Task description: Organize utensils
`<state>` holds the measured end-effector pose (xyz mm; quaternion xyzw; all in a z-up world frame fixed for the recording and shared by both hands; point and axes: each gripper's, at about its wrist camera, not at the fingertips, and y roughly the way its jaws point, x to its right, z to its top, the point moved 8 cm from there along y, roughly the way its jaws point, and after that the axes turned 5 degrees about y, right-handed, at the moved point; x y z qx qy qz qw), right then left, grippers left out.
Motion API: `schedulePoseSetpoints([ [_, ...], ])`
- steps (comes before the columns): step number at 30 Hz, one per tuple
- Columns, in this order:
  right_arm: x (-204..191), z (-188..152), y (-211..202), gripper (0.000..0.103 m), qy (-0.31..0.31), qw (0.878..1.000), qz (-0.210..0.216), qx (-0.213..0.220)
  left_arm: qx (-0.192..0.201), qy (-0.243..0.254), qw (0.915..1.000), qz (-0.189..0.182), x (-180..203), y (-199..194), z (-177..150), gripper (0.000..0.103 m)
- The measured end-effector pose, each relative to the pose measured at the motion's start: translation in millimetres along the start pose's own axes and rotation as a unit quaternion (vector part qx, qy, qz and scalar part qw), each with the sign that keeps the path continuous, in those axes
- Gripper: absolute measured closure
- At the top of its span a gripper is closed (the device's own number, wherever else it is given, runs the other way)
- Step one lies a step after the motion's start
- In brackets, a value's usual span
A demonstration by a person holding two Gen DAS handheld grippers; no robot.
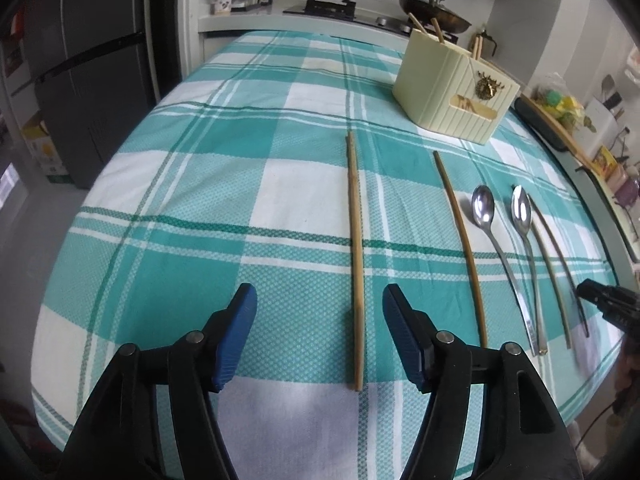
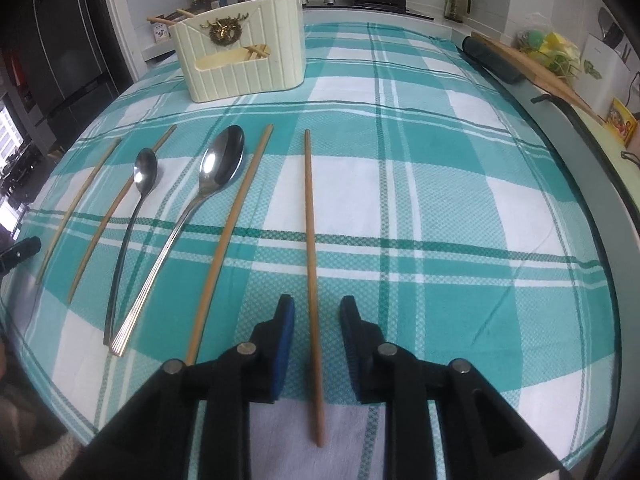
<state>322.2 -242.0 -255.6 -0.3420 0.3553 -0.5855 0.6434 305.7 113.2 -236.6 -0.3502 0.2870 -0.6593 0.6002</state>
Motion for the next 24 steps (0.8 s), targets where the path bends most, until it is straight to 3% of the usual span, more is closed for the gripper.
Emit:
schedulePoseSetpoints([
  [1,1,0,-3,0.075,-0.006,1.000,0.000,0.001,-0.003,0.003,1.0000,-0.008,1,0,5,0.026],
  [4,6,1,-6,0.075,-0.009,1.000,0.009,-0.009,-0.012,0.023,0.9995,-0.019,6,3,18,0.025],
  [9,14,6,-8,0.075,-0.005,1.000,0.021,-0.021,-0.026,0.071,0.9971,-0.006,16,17,34,0.025],
  [24,11,25,3,0.075,-0.003,0.998,0.055,-0.038,-0.065,0.065,0.9953,-0.031,14,54,72,0.025],
])
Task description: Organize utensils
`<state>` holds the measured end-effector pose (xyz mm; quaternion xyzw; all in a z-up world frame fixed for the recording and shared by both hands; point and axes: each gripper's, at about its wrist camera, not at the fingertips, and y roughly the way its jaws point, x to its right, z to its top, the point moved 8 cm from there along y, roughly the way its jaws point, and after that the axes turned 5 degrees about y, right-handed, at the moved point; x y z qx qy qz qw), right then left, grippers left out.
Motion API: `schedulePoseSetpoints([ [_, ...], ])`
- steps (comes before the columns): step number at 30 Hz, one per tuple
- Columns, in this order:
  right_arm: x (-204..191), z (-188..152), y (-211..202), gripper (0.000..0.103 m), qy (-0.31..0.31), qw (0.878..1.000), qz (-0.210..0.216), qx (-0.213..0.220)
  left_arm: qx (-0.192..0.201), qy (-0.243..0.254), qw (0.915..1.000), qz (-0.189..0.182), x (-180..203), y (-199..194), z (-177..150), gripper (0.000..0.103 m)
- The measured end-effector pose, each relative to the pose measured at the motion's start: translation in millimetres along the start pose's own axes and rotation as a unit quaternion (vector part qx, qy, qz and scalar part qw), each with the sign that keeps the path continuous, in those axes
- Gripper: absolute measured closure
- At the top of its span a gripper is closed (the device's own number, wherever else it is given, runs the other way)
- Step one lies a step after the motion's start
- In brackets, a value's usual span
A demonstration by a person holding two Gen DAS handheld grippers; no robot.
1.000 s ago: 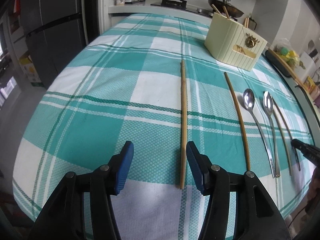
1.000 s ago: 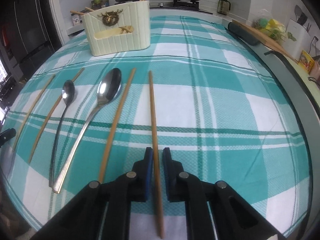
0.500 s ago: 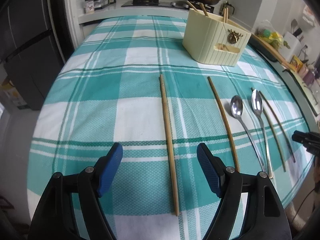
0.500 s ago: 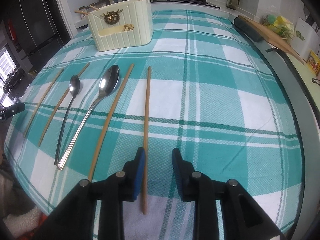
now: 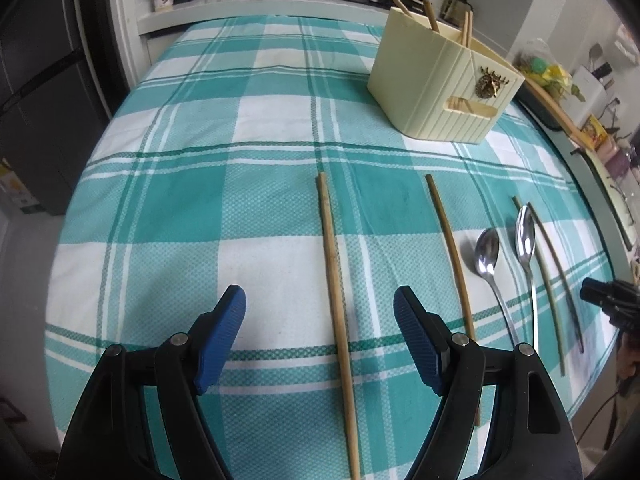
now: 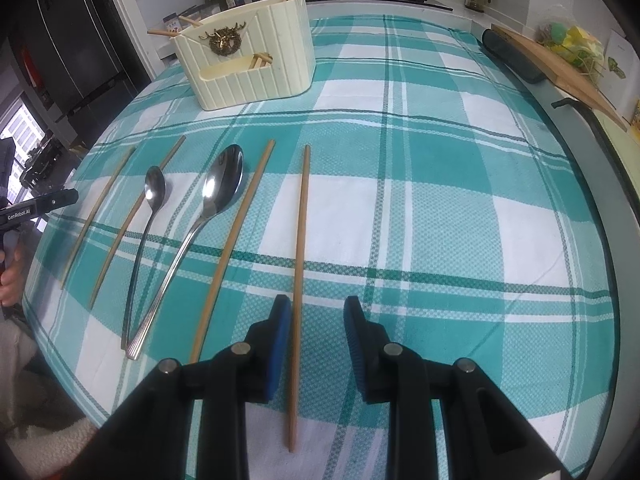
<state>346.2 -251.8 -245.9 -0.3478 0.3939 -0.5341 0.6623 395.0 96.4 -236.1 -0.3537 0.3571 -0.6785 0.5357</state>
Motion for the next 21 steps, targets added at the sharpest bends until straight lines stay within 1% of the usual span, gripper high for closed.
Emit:
schedulePoseSetpoints([
  [4,-2,7,6,0.075,-0.002,1.000,0.005,-0.011,-0.011,0.018,0.9997,0.012,5,13,7,0.025],
  [7,-6,12,12,0.074,-0.017,1.000,-0.003,-0.017,-0.017,0.020,0.9995,0.017,3,20,10,0.025],
  [11,-9,19,22,0.069,-0.033,0.999,-0.016,-0.025,-0.027,0.017,0.9992,0.024,-4,30,16,0.025],
  [14,-9,24,32,0.069,-0.044,0.998,-0.026,-0.032,-0.038,0.019,0.9987,0.027,-6,37,20,0.026],
  [17,-13,30,40,0.068,-0.056,0.997,-0.031,-0.037,-0.050,0.032,0.9978,0.030,-3,47,24,0.030],
  [18,-15,33,42,0.068,-0.062,0.997,-0.033,-0.038,-0.056,0.035,0.9973,0.031,-1,50,26,0.036],
  [19,-16,36,44,0.068,-0.066,0.996,-0.033,-0.040,-0.058,0.039,0.9970,0.034,0,53,28,0.039],
  [20,-18,40,46,0.068,-0.068,0.996,-0.031,-0.042,-0.057,0.043,0.9967,0.038,1,54,31,0.040],
  [21,-19,44,49,0.068,-0.068,0.996,-0.028,-0.045,-0.058,0.047,0.9965,0.037,2,56,34,0.042],
])
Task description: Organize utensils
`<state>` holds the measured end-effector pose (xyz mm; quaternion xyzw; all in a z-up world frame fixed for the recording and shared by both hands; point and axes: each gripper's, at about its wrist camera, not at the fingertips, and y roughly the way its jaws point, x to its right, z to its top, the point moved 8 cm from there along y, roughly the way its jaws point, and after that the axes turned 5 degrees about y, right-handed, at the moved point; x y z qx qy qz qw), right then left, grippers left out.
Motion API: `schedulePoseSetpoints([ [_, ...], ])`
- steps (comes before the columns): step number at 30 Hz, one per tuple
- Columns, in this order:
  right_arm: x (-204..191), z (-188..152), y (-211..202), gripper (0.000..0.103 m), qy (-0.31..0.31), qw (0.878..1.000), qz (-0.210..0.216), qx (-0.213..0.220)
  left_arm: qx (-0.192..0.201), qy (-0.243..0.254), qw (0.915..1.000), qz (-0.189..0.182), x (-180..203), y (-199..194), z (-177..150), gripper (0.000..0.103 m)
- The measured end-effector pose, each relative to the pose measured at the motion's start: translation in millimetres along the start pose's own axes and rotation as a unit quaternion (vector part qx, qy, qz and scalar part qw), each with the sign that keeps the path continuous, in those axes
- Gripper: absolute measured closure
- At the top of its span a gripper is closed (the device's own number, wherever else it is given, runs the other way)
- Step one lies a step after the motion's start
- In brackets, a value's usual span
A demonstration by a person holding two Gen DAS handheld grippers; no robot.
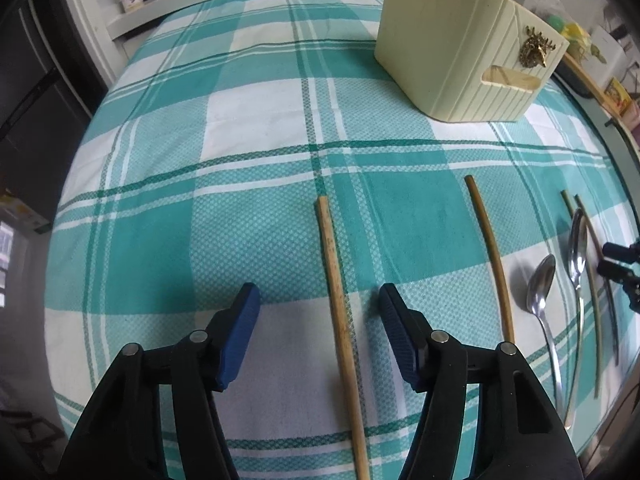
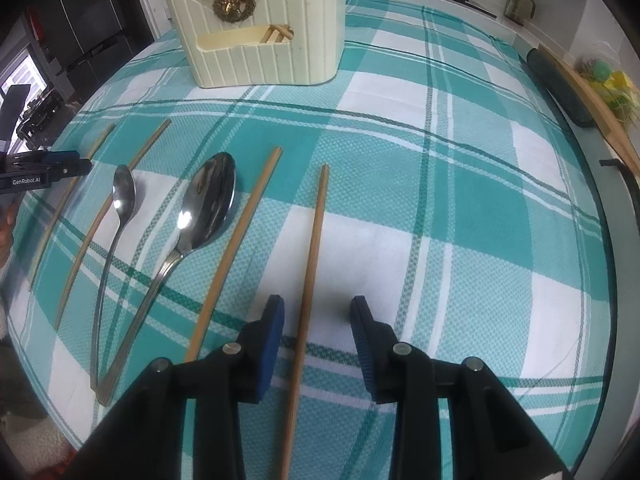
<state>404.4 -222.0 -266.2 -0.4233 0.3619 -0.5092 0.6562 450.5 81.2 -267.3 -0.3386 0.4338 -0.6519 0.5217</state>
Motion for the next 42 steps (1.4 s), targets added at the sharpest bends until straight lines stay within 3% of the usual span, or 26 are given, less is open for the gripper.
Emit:
schedulePoseSetpoints([
  [6,3,35,16,0.068,0.011,1.000,0.001,-0.007,-0.011,0.015,0.9998,-0.001,5,7,15,0.056],
  [8,2,46,20,0.069,0.009,1.000,-0.003,-0.005,-0.009,0.018,0.9998,0.001,7,8,18,0.066],
  [10,0,53,24,0.075,0.003,1.000,-0.012,-0.003,-0.005,0.021,0.9998,-0.001,10,8,20,0.091],
  [12,-1,59,25,0.093,-0.001,1.000,-0.017,0.004,-0.002,0.019,0.9998,0.001,13,8,22,0.097],
  [15,-1,63,26,0.097,0.005,1.000,-0.015,0.014,0.010,0.010,0.9999,0.006,14,2,23,0.099],
  [19,4,67,10,0.097,0.038,0.998,0.014,0.046,0.057,-0.009,0.9983,-0.002,10,-34,28,0.099],
  [32,1,73,-136,0.097,0.042,0.979,0.057,0.191,0.212,-0.022,0.9764,-0.037,17,-191,32,0.099],
  [42,-18,63,-201,0.097,0.002,0.962,0.046,0.270,0.255,-0.013,0.9654,-0.053,33,-234,31,0.099],
])
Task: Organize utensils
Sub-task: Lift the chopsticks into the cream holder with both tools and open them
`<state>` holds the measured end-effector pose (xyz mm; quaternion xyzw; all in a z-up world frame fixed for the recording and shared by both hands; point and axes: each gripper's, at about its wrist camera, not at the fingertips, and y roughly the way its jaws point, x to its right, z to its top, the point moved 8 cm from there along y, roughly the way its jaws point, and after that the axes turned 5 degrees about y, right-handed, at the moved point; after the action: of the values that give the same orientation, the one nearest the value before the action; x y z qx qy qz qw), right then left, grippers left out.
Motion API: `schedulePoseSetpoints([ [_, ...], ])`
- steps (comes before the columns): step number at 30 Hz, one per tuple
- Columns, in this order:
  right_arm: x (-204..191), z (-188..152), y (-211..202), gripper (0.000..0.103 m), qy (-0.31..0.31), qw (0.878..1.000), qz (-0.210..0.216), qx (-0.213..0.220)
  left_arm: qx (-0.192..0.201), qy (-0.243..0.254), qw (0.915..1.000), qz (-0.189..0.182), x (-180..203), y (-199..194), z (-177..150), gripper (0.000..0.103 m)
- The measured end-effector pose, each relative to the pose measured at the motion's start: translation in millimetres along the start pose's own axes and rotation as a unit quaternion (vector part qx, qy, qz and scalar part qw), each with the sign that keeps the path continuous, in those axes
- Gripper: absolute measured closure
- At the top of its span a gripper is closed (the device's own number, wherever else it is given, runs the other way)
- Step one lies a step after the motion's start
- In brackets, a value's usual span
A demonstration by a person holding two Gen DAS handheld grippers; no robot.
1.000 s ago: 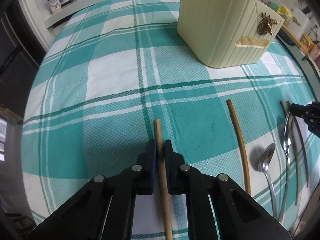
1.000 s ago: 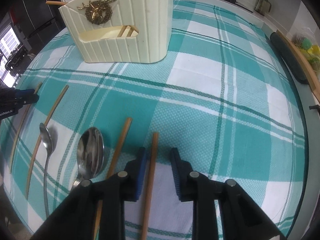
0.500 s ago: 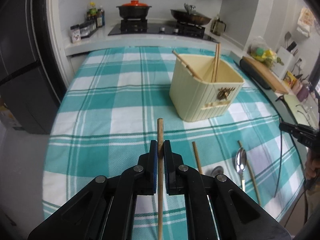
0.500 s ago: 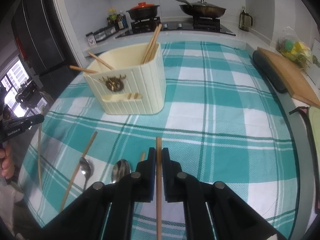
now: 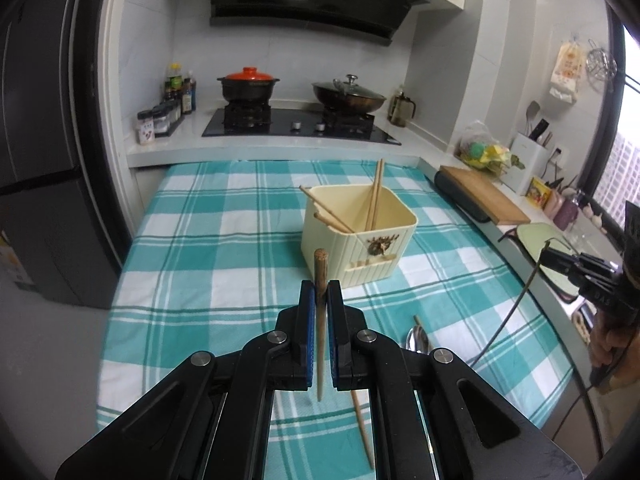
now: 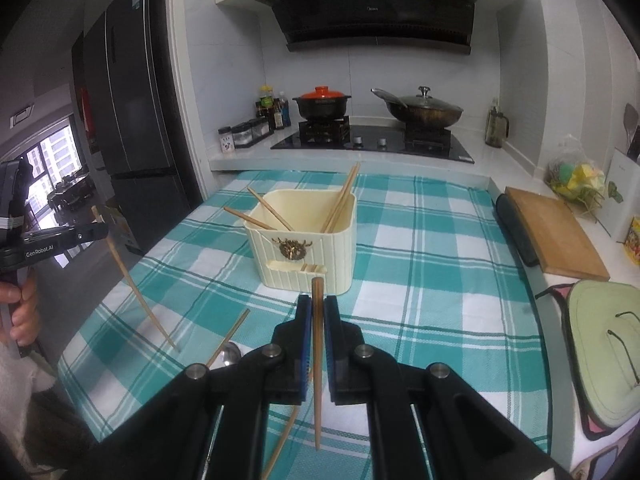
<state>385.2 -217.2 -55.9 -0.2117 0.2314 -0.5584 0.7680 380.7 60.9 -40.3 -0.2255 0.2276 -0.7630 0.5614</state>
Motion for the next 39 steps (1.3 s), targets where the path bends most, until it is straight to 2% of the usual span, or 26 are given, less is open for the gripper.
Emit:
schedulePoseSetpoints([
  [9,-11,36,-29,0.097,-0.011,0.997,-0.006,0.080,0.034,-0.013,0.9992,-0.018,9,-18,33,0.099],
  [18,-11,101,-27,0.097,-0.012,0.993,0.000,0.120,0.099,-0.019,0.9947,-0.016,18,-28,119,0.099],
  [22,-18,143,-21,0.097,-0.017,0.989,0.009,0.145,0.121,-0.028,0.9923,-0.004,18,-11,159,0.099],
  [26,-23,178,-3,0.097,-0.018,0.987,0.009,0.161,0.128,-0.041,0.9909,0.008,17,20,183,0.099],
  [30,-24,196,25,0.097,-0.021,0.983,0.005,0.183,0.114,-0.047,0.9922,0.015,18,59,188,0.099],
  [32,-22,197,47,0.097,-0.019,0.984,0.008,0.178,0.097,-0.048,0.9940,0.015,19,81,183,0.099],
  [34,-19,193,72,0.097,-0.015,0.987,0.010,0.159,0.077,-0.047,0.9958,0.016,21,103,175,0.099],
  [39,-8,170,139,0.097,0.002,0.997,0.008,0.079,0.024,-0.038,0.9989,0.013,28,146,152,0.099],
])
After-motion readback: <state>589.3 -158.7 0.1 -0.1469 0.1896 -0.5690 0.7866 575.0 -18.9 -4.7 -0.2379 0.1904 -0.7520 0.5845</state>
